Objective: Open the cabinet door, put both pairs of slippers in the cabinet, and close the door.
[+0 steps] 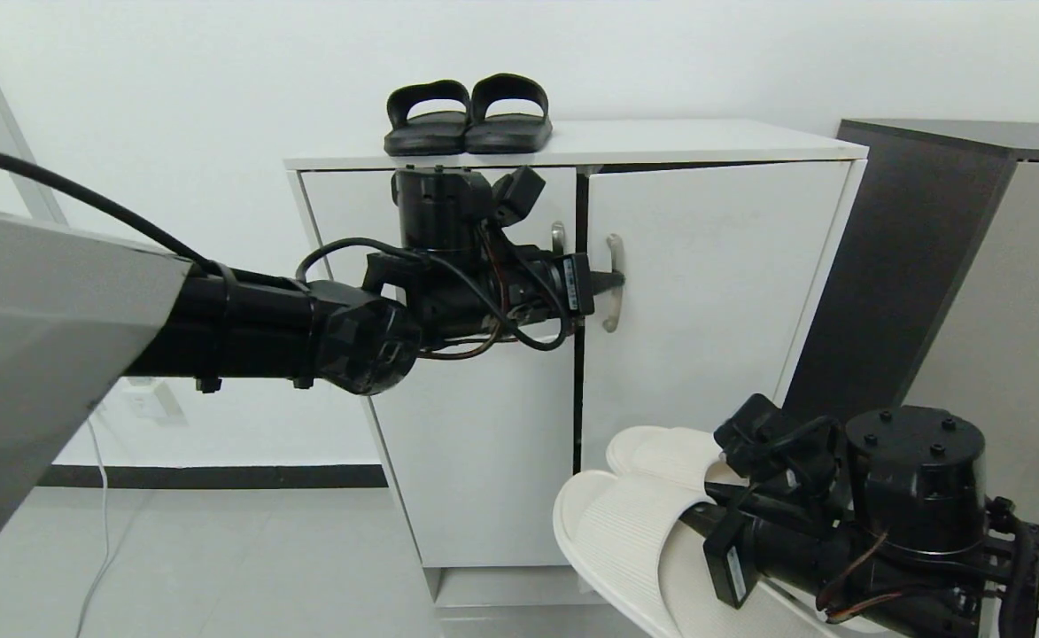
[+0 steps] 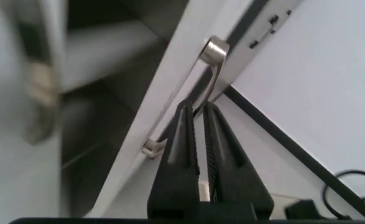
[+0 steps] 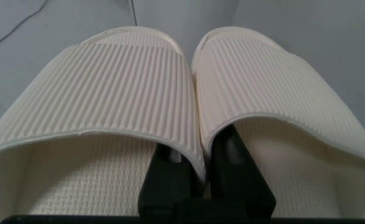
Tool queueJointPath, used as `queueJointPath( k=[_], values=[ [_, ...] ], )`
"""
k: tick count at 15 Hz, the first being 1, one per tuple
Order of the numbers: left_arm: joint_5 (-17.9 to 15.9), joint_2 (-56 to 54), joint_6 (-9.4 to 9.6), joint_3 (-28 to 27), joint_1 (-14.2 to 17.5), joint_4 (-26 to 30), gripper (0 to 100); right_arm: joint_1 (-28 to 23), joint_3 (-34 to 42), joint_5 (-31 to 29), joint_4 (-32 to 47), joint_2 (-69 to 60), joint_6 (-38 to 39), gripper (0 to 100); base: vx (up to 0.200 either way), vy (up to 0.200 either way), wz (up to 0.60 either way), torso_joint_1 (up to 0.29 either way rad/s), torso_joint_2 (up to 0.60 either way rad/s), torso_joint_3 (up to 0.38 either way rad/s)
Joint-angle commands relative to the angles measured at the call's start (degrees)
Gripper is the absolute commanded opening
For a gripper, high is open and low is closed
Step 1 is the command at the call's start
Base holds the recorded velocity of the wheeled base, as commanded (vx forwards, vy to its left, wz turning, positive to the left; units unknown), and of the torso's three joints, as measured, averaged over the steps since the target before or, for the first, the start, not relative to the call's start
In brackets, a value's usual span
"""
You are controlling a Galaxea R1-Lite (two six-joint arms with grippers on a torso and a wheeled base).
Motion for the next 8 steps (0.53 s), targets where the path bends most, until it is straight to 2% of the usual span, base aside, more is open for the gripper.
queueJointPath(
  k=[1,4,8],
  values=[
    [0.10,-4.41,0.10,2.19,-1.99,-0.25,0,0.55,0.05,0.01,0.00,-0.59,-0.02,0,0.000,0.000,0.00,0.000,0.00,0.000],
    [0.18,-7.93,0.19,5.01,-3.58,-0.16,0,1.43,0.58,0.01,0.00,-1.47,-0.02,0,0.000,0.000,0.00,0.000,0.00,0.000],
    [1.41,-13.37,0.19,11.42,-3.66,-0.25,0,2.31,1.11,-0.08,0.00,-2.44,-0.29,0,0.000,0.000,0.00,0.000,0.00,0.000]
  ],
)
